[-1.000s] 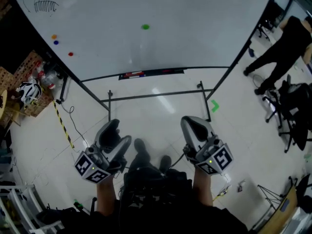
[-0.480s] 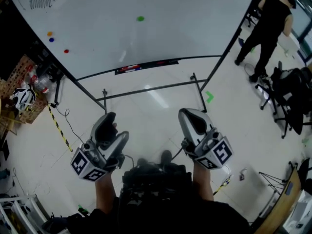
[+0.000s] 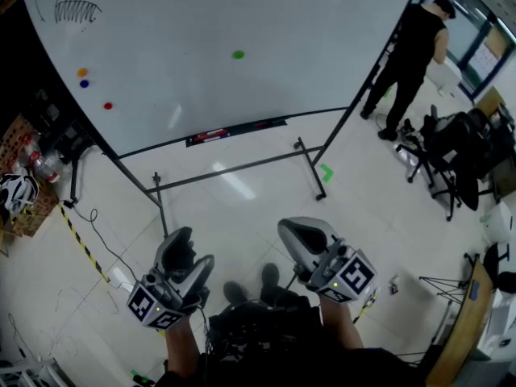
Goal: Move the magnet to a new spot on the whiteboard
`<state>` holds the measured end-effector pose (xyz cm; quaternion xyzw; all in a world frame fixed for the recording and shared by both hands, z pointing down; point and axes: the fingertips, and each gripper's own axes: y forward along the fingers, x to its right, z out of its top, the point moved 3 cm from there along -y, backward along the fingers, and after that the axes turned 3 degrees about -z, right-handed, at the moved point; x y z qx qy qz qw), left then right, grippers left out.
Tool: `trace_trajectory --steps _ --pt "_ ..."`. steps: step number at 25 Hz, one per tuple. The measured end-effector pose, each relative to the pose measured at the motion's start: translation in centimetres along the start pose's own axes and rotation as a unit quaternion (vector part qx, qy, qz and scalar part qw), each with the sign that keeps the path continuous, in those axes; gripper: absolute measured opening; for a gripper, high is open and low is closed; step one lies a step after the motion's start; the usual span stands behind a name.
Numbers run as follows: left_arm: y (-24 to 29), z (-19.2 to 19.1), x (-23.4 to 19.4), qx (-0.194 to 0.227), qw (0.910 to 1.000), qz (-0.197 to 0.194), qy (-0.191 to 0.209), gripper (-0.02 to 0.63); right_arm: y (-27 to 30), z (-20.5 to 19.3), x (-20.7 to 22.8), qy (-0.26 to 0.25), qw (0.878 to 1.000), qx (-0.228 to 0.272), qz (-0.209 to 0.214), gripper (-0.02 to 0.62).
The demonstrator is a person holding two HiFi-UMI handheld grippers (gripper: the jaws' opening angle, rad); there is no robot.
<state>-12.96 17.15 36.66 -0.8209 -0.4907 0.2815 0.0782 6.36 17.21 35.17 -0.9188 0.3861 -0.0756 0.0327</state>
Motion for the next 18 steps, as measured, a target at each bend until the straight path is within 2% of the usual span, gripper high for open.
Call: trace_trajectory --steps 3,8,11,14,18 --pt "-1.2 0.0 -0.4 0.010 0.9998 -0.009 -0.017 0.281 0.5 -0.3 -1.1 0.000 1.000 -0.009 -0.003 0.015" --pt "-2.7 0.8 -0.6 0.017 0.9998 0.005 -0.012 0.281 2.0 0.2 -2.3 0.007 1.000 -0.002 0.020 0.015" --pt "-2.8 2.2 -0.3 0.037 0.9992 0.012 -0.006 0.281 2.6 0.2 -2.6 0.000 0.999 0.000 0.036 0.015" --pt "-3.0 1.7 -0.3 0.029 0.9993 0.022 0.007 0.281 2.7 1.4 -2.4 -0.011 0.999 0.023 0.041 0.015" --pt "-1.2 1.4 0.9 0.032 0.9993 0.013 0.017 0.281 1.5 2.8 -1.4 -0.023 0.998 0.037 0.043 0.015"
